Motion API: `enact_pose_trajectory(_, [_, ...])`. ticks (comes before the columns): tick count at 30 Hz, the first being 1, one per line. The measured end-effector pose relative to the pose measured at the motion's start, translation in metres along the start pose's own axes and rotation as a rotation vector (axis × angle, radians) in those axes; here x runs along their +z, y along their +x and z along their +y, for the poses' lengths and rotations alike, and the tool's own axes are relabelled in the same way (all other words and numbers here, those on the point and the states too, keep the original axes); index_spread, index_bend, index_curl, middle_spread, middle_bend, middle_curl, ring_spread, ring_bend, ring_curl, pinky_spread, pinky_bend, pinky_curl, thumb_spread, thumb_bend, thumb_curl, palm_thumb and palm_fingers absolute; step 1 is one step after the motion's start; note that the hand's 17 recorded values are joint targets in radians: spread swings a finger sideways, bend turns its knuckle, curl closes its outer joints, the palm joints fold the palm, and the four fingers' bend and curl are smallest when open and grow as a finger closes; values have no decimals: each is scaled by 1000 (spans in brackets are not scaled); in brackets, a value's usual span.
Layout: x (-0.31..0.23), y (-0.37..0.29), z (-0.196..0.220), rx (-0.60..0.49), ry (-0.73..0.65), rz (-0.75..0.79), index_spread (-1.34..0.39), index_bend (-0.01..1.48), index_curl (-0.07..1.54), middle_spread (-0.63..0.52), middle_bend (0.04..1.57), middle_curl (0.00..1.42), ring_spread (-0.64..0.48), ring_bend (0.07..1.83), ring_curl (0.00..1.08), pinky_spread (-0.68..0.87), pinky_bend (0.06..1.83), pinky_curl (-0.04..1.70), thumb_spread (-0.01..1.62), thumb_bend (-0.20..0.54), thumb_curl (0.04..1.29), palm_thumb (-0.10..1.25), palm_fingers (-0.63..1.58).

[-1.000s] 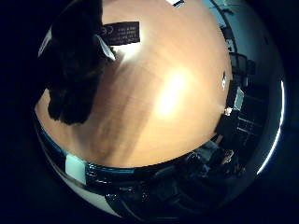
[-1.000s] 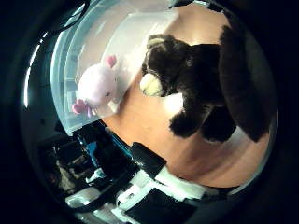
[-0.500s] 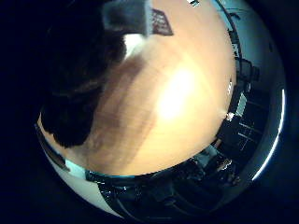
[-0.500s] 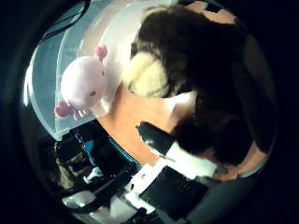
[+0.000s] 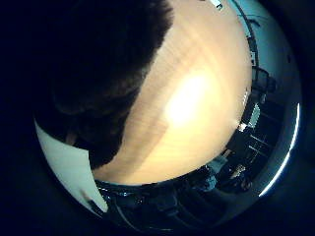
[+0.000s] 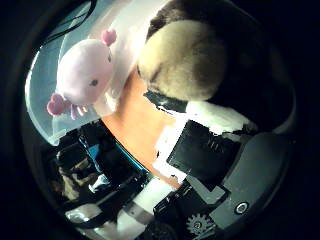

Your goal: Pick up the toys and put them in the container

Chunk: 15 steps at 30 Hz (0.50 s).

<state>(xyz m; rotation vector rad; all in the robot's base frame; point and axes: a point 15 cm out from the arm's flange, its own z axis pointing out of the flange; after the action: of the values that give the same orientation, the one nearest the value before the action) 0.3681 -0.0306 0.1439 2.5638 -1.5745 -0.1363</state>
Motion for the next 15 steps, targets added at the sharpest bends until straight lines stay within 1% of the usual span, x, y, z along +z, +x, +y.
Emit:
enact_pose_trajectory(2, [-6,5,2,2,8,16,-366,876,800,-215,1149,761,-229,1305,602,-276,1198,602,1052,2,335,797,1200])
enact_pose_trajectory(4, [-14,6,3,6,21,24,-340,953,847,-204,1207,796,-225,1360,631,-250,1261,655,1058,17,360,900,1157])
enact_pose_trajectory(7, [-20,7,14,12,3,24,-302,1017,886,-186,1266,830,-215,1403,664,-220,1305,720,1083,22,391,1004,1109])
enact_pose_trajectory(11, [-30,8,42,16,-67,27,-277,1047,907,-174,1298,850,-217,1417,693,-206,1316,777,1108,-2,425,1052,1079])
enact_pose_trajectory(15, [-66,26,71,68,-62,66,-258,1055,916,-168,1308,860,-222,1412,717,-194,1304,835,1116,-12,459,1063,1061])
